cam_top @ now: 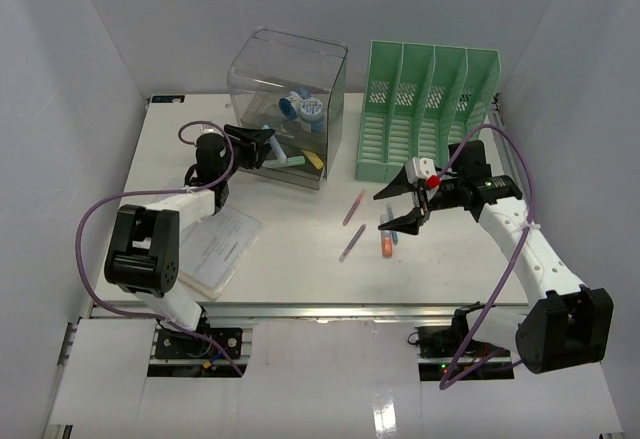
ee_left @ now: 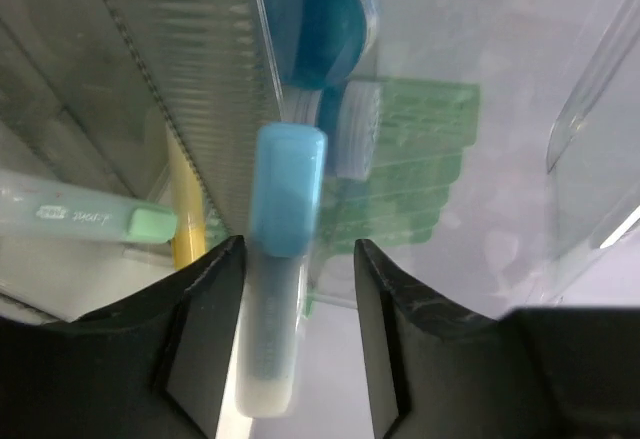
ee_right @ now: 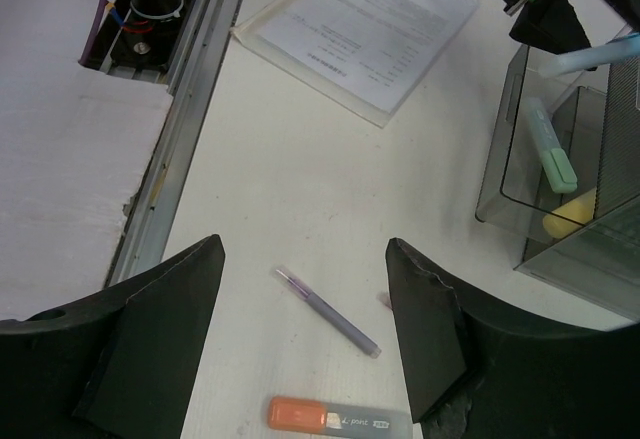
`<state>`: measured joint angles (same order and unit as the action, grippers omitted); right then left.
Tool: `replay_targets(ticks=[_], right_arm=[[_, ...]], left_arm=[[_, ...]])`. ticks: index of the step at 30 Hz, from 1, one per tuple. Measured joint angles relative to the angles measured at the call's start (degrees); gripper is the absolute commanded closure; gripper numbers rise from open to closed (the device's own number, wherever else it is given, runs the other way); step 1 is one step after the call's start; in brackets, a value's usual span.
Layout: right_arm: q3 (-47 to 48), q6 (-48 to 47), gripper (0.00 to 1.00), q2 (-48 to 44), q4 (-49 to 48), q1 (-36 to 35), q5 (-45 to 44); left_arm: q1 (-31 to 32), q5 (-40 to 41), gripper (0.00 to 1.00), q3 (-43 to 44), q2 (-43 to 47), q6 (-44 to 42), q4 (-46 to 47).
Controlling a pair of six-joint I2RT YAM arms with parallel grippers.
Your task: Organize the desk
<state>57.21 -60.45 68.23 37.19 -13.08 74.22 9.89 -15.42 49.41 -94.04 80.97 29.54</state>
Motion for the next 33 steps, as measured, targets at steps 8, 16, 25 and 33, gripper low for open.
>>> replay_targets(ticks=[8, 16, 25, 33], right_arm=[[-0.1, -0.1, 0.27, 0.0, 0.0, 0.6, 0.6], [-1.1, -0.1, 0.24, -0.2, 0.0, 2.1, 0.9], [-3.0, -0.1, 0.3, -0.7, -0.6, 2.3, -0.6], [-4.3, 3.6, 0.31, -0.9, -4.8, 2.6, -4.2]], left_arm=[[0.4, 3.3, 0.19, 0.9, -0.4, 1.7, 2.1], [-0.1, 2.5, 0.19, 1.0, 1.2, -4.3, 1.5], [-1.4, 4.4, 0.74, -7.2, 24.2, -19.3, -6.1], [-1.5, 3.8, 0.81, -18.7, 23.2, -17.7, -8.5]])
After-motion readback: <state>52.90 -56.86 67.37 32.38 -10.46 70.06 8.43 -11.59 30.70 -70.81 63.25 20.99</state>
